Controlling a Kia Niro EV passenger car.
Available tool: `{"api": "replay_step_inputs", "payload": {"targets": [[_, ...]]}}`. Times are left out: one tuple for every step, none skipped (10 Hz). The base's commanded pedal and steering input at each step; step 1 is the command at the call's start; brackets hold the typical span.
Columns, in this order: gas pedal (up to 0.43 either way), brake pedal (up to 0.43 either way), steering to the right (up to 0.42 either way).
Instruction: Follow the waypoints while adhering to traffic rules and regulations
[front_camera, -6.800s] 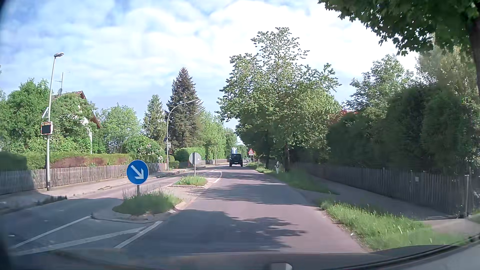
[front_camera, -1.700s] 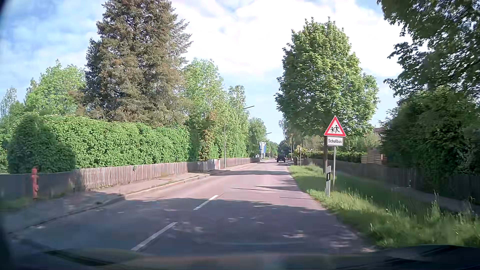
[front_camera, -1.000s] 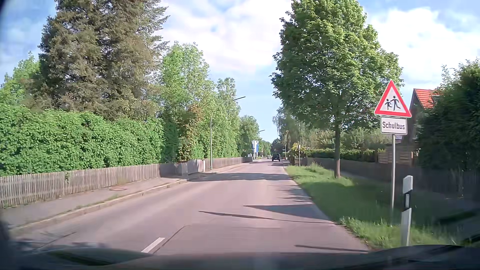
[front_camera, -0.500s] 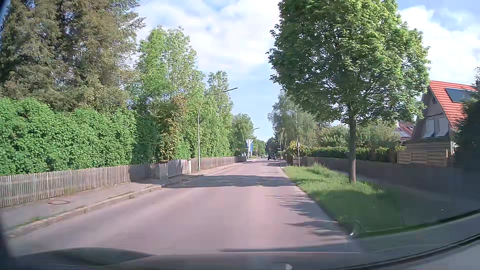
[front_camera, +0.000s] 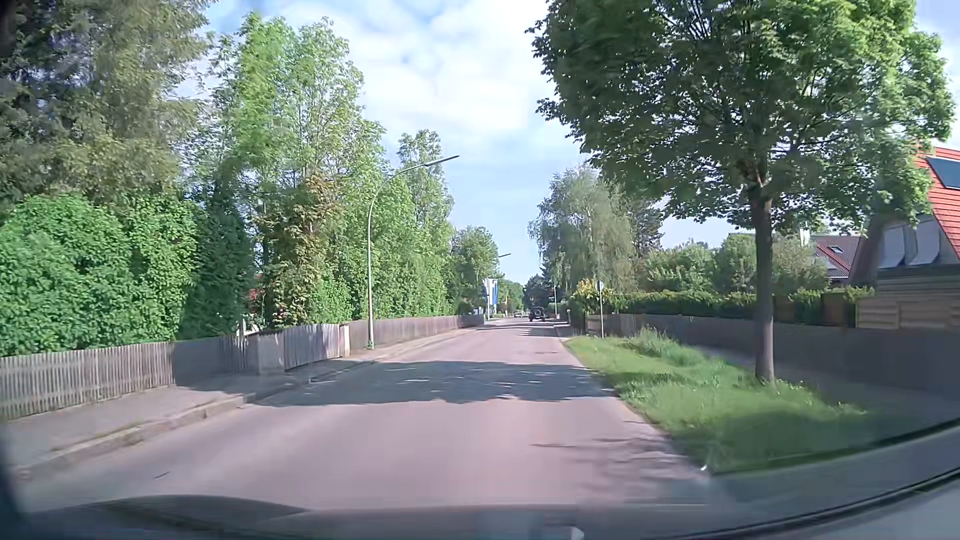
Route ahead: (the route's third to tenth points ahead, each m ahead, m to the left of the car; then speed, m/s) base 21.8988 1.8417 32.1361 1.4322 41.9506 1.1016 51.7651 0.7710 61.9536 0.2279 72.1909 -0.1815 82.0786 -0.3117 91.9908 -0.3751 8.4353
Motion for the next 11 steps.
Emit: {"api": "replay_step_inputs", "payload": {"targets": [[0.118,0.000,0.005],[0.118,0.000,0.003],[0.118,0.000,0.003],[0.118,0.000,0.003],[0.110,0.000,0.004],[0.110,0.000,0.006],[0.110,0.000,0.006],[0.110,0.000,0.006],[0.110,0.000,0.006],[0.110,0.000,0.006],[0.110,0.000,0.006]]}}
